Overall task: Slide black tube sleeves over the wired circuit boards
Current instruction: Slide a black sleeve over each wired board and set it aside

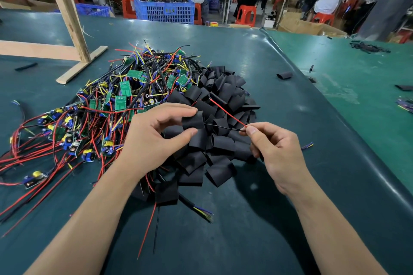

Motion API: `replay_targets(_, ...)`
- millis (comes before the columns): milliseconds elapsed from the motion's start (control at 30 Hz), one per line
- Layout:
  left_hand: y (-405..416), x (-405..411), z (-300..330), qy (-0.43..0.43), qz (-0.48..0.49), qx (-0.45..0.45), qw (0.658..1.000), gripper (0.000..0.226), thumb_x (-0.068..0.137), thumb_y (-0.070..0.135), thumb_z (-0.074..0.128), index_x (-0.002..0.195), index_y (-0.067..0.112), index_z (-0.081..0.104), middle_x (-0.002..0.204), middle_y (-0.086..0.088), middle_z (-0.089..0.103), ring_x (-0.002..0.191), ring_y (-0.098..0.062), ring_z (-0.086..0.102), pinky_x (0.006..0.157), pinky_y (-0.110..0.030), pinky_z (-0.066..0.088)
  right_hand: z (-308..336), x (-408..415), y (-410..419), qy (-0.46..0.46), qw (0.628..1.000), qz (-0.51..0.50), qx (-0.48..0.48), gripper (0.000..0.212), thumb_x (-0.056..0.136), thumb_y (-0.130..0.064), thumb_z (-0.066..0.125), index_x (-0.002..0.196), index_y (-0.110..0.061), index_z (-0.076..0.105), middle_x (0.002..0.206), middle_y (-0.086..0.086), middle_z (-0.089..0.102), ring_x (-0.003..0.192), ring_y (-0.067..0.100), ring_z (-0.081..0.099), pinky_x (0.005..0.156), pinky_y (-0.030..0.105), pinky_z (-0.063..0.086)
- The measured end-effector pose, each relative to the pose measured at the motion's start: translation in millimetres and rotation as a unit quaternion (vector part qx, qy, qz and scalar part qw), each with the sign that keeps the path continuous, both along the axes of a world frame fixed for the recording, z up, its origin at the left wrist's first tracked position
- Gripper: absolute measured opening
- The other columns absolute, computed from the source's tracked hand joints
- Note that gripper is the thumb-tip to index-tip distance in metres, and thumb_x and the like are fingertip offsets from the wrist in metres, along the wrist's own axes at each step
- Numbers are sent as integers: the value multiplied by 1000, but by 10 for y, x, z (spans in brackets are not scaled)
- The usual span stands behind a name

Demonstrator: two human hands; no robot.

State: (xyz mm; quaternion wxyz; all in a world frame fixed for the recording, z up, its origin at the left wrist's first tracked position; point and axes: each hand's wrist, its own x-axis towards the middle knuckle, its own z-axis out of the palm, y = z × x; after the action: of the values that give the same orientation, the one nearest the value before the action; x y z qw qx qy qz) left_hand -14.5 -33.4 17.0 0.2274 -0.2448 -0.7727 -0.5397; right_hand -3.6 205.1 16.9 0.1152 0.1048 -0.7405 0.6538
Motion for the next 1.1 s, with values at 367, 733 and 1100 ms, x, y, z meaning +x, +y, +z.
replay_targets(367, 12, -24, -7, 36, 35, -9, 999, 30, 76, 7, 78, 105, 10, 72, 111, -3, 71, 99, -21, 66, 85, -31, 54, -43, -9, 35, -15, 999, 33, 25, 21, 89, -19, 63, 91, -31, 80, 49, -7, 45, 49, 12, 36, 49, 19, 31)
replay_targets(733, 9, 23, 37, 41, 35, -45, 998, 32, 77, -1, 81, 105, 11, 73, 111, 1, 71, 103, -15, 67, 89, -32, 55, -58, -25, 61, -58, 997, 30, 34, 27, 90, -7, 65, 79, -27, 79, 46, -8, 50, 42, 9, 39, 45, 16, 35)
replay_targets(1100, 187, 95, 0, 15, -14, -124, 992, 29, 75, 3, 82, 102, 11, 77, 108, 5, 72, 104, -3, 66, 95, -29, 52, 17, 59, -23, -7, 987, 91, 131, 18, 92, -10, 67, 94, -26, 75, 74, -17, 68, 69, 0, 61, 66, 8, 41)
